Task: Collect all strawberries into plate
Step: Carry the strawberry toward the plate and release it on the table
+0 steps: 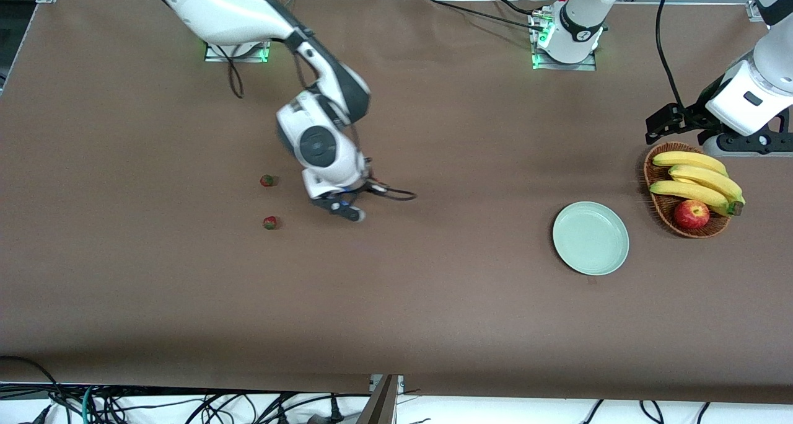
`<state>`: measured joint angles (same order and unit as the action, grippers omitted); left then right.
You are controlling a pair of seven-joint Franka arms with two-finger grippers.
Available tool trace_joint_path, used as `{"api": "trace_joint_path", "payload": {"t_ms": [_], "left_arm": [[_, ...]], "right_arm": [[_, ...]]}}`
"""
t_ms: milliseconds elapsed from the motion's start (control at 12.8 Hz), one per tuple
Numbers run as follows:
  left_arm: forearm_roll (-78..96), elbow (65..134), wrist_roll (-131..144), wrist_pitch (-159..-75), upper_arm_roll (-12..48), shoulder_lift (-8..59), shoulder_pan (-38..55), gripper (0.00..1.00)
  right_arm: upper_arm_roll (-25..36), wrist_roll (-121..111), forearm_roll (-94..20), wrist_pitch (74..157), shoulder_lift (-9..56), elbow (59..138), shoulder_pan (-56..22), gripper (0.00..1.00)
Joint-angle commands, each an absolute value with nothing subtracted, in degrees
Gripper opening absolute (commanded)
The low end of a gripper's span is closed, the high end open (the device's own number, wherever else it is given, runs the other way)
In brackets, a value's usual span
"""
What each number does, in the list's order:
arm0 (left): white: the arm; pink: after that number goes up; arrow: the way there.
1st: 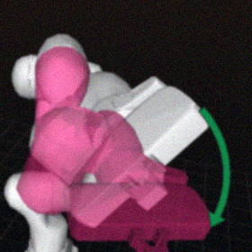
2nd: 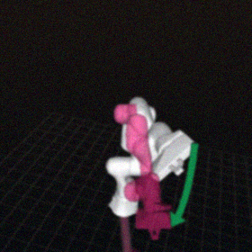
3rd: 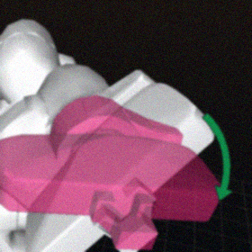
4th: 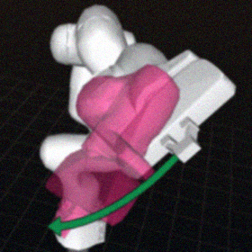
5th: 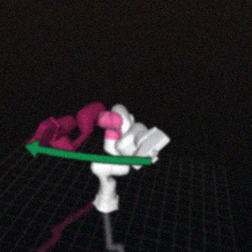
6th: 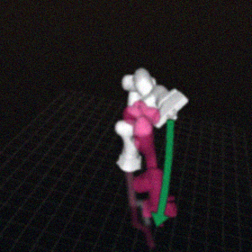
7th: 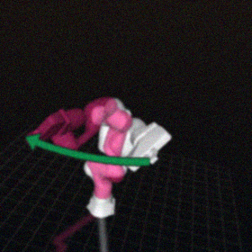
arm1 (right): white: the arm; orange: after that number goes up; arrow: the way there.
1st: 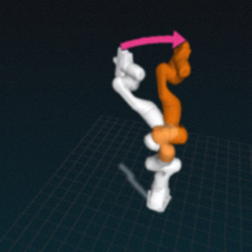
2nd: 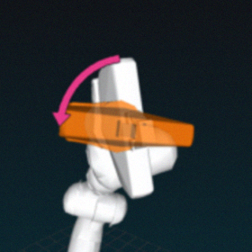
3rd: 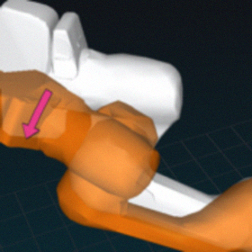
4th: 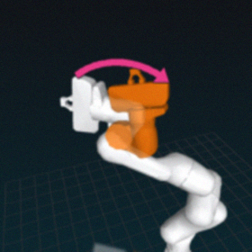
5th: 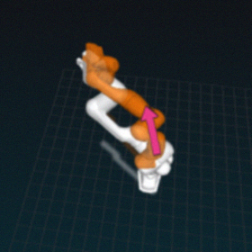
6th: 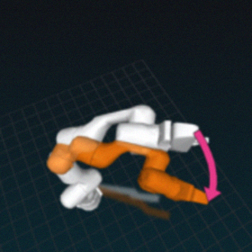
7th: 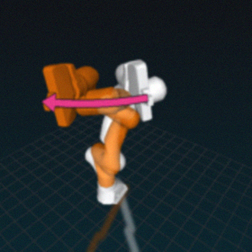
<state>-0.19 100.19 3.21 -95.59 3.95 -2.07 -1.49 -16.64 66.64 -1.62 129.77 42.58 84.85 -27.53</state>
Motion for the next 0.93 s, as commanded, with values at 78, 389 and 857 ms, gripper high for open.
{"api": "trace_joint_path", "payload": {"t_ms": [78, 389, 857], "left_arm": [[0.62, 100.20, 3.52, -94.75, 4.04, -2.99, -1.50, 1.00], [0.88, 100.28, 2.82, -94.92, 3.96, -2.90, -1.58, 1.00], [0.79, 100.37, 2.99, -94.49, 6.05, 0.25, -0.79, 1.00]], "right_arm": [[-15.74, 78.72, -1.41, 143.75, 54.12, 73.32, -36.36, 0.00], [-14.15, 84.20, -1.41, 152.14, 61.26, 67.85, -41.40, 0.16], [-13.18, 80.01, 0.62, 139.02, 51.80, 68.03, -35.44, 1.00]]}}
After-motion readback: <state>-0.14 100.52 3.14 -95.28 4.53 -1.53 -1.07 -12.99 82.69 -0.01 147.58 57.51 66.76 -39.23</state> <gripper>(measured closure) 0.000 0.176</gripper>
